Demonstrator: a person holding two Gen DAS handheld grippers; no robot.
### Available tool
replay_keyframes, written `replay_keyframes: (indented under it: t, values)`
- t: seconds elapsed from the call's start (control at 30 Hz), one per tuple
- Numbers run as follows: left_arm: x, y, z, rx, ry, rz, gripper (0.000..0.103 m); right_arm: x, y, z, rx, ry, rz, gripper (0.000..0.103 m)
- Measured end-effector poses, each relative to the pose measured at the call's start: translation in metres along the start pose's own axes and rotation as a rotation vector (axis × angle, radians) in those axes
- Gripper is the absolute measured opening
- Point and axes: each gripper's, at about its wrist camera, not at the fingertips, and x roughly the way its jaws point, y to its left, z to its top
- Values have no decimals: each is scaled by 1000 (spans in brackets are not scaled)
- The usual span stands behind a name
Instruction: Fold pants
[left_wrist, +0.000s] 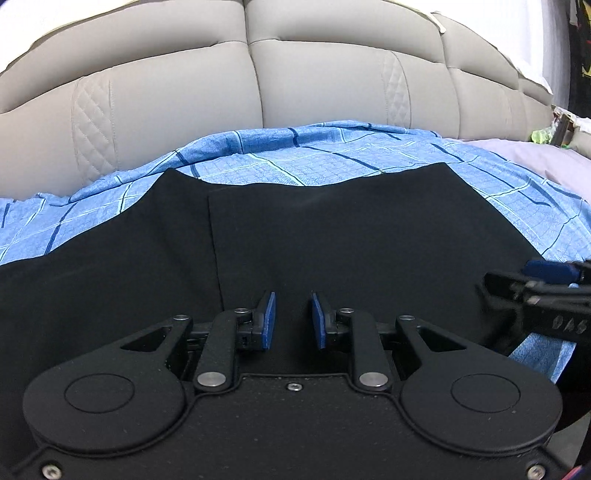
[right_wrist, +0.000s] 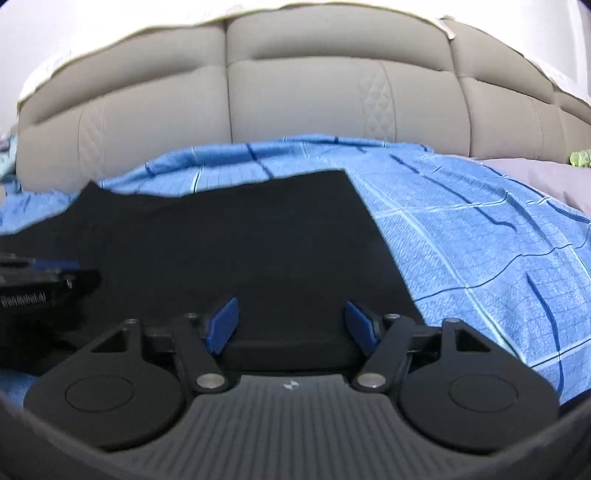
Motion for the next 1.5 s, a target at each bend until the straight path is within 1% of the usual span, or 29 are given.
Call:
replay_keyframes:
  t: [0.07, 0.23, 0.37, 0.47, 0.53, 0.6, 0.7, 0.73, 0.8, 0.83, 0.9, 0.93, 1.03, 1.07, 1.13, 1.17, 1.23, 1.3, 1.33, 1.37, 1.43, 1.5]
  values:
    - [-2, 0, -1, -6, 4, 4, 22, -5, -3, 0, 11, -16, -17, 78]
    - [-11, 0, -7, 5, 4, 18, 22, -12, -7, 7, 1, -26, -59, 81]
    - [-23, 4, -12, -16, 8, 44, 24, -10, -16, 8, 24, -15, -104, 84]
    - [-26, 12, -21, -41, 40, 84, 29, -7, -19, 8, 16, 0, -107, 87]
    - [-30, 18, -28, -62, 27, 76, 32, -1, -19, 9, -6, 28, -127, 88]
    - [-36, 19, -27, -69, 35, 82, 32, 4, -19, 8, -12, 40, -144, 88]
    - [-44, 24, -26, -103, 36, 75, 33, -1, -20, 11, -7, 3, -132, 89]
    - [-45, 25, -28, -104, 38, 81, 35, -2, -20, 11, -11, 0, -137, 90]
    - [-42, 27, -32, -96, 52, 95, 39, 1, -21, 11, -31, 18, -147, 91]
    - [-42, 27, -35, -94, 42, 96, 41, 4, -22, 10, -39, 35, -155, 91]
    - [-42, 26, -35, -85, 39, 100, 41, 11, -25, 7, -39, 63, -159, 92]
    - [-42, 26, -34, -87, 43, 99, 41, 13, -27, 7, -23, 64, -149, 93]
    - [-44, 31, -31, -124, 57, 92, 41, 14, -28, 7, 1, 65, -136, 93]
    - [-47, 34, -29, -142, 62, 93, 40, 13, -26, 8, -4, 57, -140, 93]
    - [-57, 42, -27, -172, 49, 110, 39, 6, -19, 10, -31, 15, -143, 93]
    - [-65, 49, -26, -190, 30, 118, 39, 1, -15, 11, -45, -11, -136, 93]
    - [-80, 66, -25, -231, -4, 143, 40, -7, -5, 16, -66, -60, -91, 93]
    - [-93, 88, -25, -283, -27, 195, 41, -11, 10, 20, -93, -82, -27, 93]
    - [-99, 101, -26, -313, -36, 231, 43, -10, 19, 21, -114, -90, -1, 93]
    - [-105, 113, -28, -347, -48, 270, 46, -8, 31, 21, -137, -97, 24, 93]
    - [-116, 139, -35, -429, -74, 357, 61, 0, 55, 21, -182, -90, 84, 93]
    - [-125, 165, -45, -520, -83, 431, 67, 9, 81, 19, -207, -87, 144, 93]
